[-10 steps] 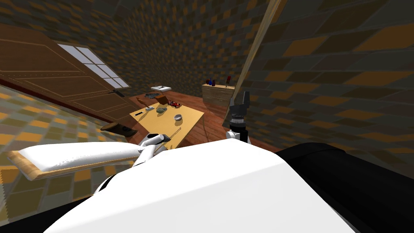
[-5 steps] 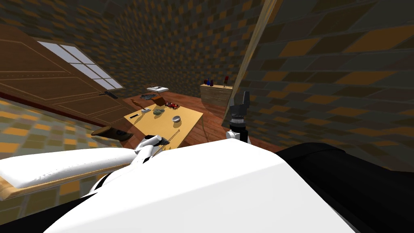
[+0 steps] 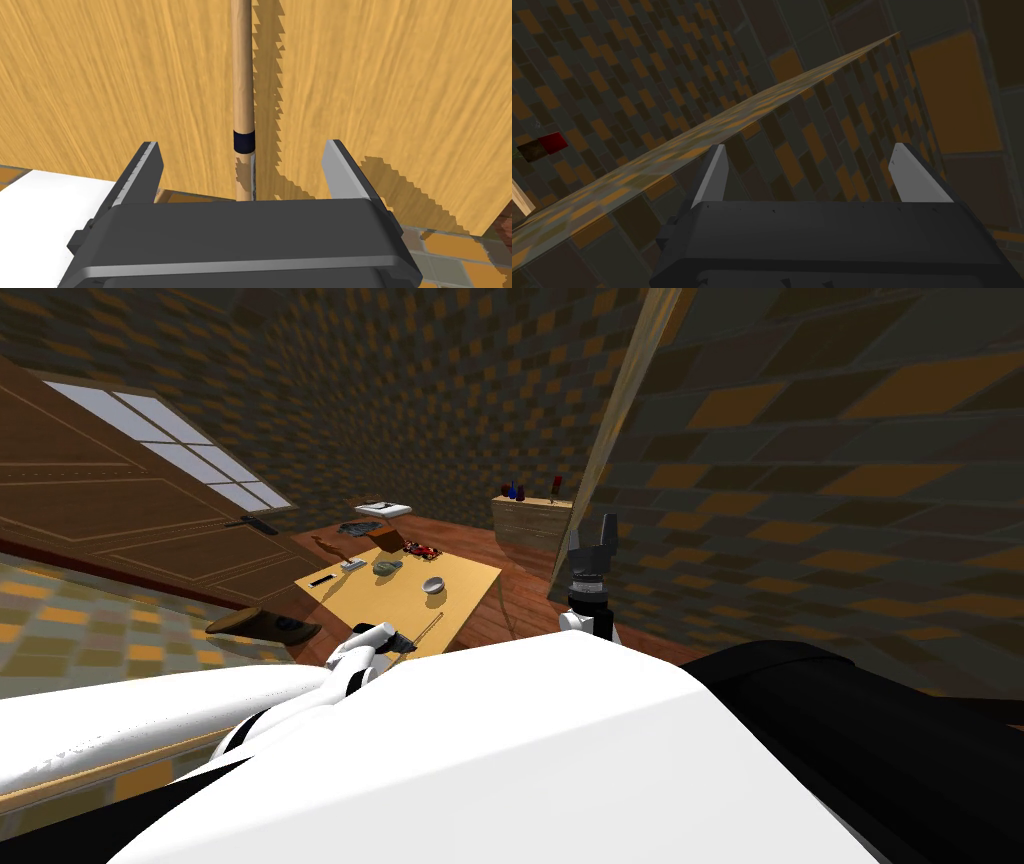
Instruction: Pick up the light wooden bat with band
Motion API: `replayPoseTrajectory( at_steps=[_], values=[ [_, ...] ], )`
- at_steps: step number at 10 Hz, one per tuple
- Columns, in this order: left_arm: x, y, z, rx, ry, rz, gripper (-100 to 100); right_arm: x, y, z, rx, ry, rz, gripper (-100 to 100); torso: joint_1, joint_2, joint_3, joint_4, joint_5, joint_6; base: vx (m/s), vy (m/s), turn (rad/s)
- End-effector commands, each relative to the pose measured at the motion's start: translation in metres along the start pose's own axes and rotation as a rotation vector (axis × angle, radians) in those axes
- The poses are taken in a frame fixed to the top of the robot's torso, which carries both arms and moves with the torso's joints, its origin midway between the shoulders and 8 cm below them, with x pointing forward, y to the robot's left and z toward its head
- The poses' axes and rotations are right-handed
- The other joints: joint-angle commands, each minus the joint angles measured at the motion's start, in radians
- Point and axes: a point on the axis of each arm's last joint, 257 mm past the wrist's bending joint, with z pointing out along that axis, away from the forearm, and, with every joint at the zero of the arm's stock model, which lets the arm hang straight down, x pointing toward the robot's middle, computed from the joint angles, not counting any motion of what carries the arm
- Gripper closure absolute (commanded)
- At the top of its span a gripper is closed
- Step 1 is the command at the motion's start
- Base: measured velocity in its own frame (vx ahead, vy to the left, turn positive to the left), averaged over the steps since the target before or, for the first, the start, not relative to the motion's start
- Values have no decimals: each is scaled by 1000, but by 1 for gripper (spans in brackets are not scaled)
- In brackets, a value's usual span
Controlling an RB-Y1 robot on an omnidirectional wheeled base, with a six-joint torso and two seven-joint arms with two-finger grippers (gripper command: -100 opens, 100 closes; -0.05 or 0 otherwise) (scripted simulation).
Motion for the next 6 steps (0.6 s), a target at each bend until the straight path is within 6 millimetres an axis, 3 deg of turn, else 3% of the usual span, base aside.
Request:
replayPoseTrajectory(
  at_steps=[1,6],
  values=[
    [-17,12,1,-48,-31,-16,-100,0,0,0,0,0,0,0,0,0,0,0,0,0,60,28,-68],
    [-39,26,1,-120,-76,-39,-100,0,0,0,0,0,0,0,0,0,0,0,0,0,44,24,-36]
  ],
)
